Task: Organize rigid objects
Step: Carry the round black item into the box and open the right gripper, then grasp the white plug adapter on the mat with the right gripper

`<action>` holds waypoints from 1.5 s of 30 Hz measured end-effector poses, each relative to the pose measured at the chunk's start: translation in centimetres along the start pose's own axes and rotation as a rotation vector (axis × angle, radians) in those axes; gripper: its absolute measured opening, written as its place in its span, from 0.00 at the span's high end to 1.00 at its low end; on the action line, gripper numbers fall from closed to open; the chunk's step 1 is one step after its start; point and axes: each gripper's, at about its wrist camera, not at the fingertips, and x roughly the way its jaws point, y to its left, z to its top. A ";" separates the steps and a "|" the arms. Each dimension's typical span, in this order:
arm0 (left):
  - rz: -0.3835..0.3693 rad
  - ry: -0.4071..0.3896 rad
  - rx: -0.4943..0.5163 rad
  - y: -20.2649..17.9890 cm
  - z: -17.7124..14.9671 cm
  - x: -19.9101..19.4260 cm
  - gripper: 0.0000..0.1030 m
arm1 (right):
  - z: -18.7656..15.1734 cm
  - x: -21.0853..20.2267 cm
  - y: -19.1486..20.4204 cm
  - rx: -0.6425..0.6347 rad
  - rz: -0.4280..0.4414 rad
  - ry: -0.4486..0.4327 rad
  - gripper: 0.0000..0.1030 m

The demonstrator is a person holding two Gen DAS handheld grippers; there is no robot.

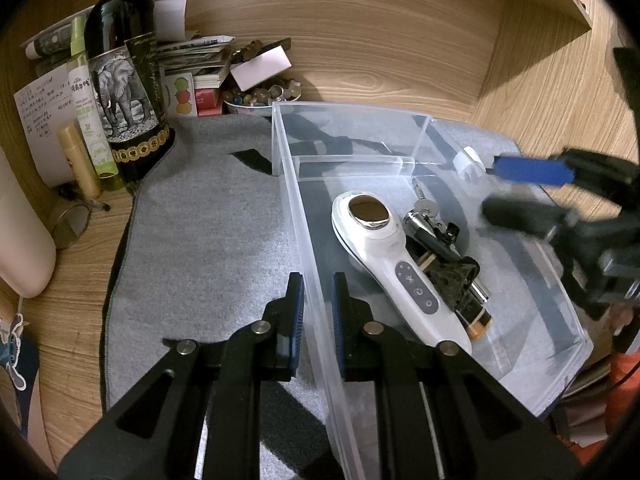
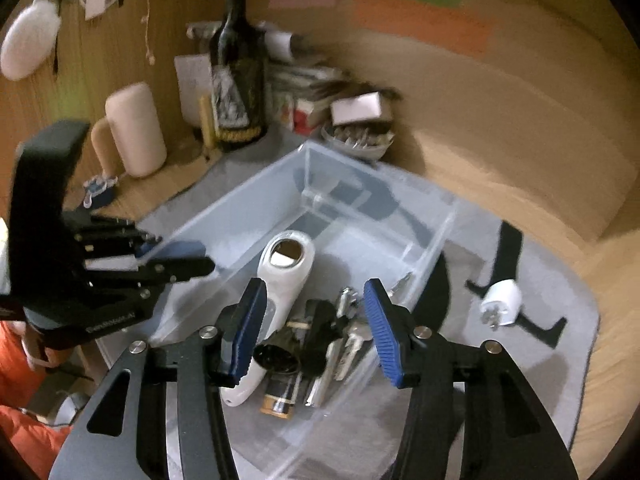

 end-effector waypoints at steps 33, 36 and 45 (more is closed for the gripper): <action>-0.004 0.014 -0.012 0.7 -0.5 -0.2 0.89 | -2.9 6.3 -17.7 0.485 -0.149 0.101 0.46; -0.004 0.014 -0.012 0.7 -0.5 -0.2 0.89 | -3.1 7.6 -17.5 0.469 -0.150 0.123 0.48; -0.004 0.014 -0.013 0.7 -0.5 -0.2 0.89 | -2.7 6.6 -16.9 0.419 -0.153 0.097 0.65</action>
